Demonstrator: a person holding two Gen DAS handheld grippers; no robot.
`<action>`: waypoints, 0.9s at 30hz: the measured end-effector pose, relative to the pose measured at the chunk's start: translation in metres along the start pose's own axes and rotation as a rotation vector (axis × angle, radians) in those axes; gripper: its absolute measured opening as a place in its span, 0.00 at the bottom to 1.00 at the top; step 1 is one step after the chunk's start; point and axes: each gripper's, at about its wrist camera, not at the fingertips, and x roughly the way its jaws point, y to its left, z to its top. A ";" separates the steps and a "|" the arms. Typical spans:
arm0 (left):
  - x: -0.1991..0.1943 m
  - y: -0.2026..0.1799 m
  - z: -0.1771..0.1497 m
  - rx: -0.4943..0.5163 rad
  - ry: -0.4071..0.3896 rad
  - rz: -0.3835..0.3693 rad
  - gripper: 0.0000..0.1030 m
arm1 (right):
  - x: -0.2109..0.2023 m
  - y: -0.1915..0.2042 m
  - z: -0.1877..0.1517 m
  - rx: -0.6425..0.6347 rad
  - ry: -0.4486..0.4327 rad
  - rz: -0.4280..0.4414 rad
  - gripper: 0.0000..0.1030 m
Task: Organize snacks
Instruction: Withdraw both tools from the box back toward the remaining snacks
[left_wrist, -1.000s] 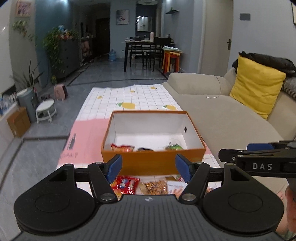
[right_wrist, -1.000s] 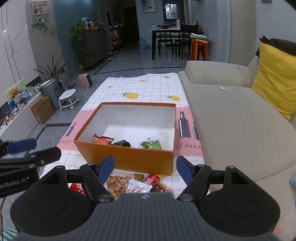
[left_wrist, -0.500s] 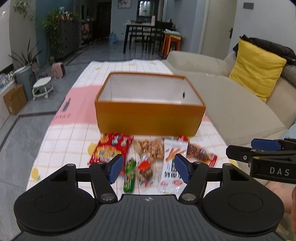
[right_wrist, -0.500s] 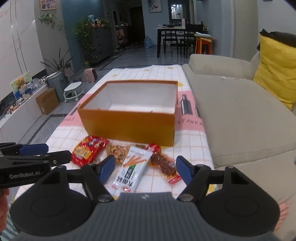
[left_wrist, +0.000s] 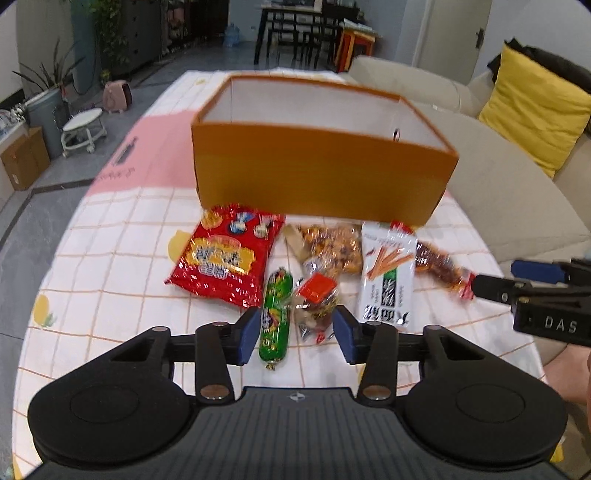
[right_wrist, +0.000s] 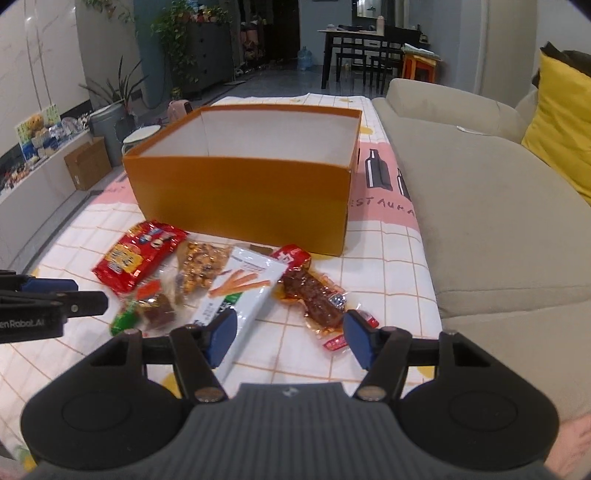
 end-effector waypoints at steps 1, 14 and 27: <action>0.005 0.001 -0.001 0.005 0.014 0.001 0.49 | 0.006 -0.002 0.000 -0.014 0.007 0.000 0.60; 0.049 0.011 0.002 0.055 0.102 0.021 0.44 | 0.068 -0.014 0.007 -0.169 0.089 0.014 0.58; 0.067 0.010 0.001 0.064 0.105 0.031 0.38 | 0.101 -0.017 0.012 -0.230 0.132 0.041 0.50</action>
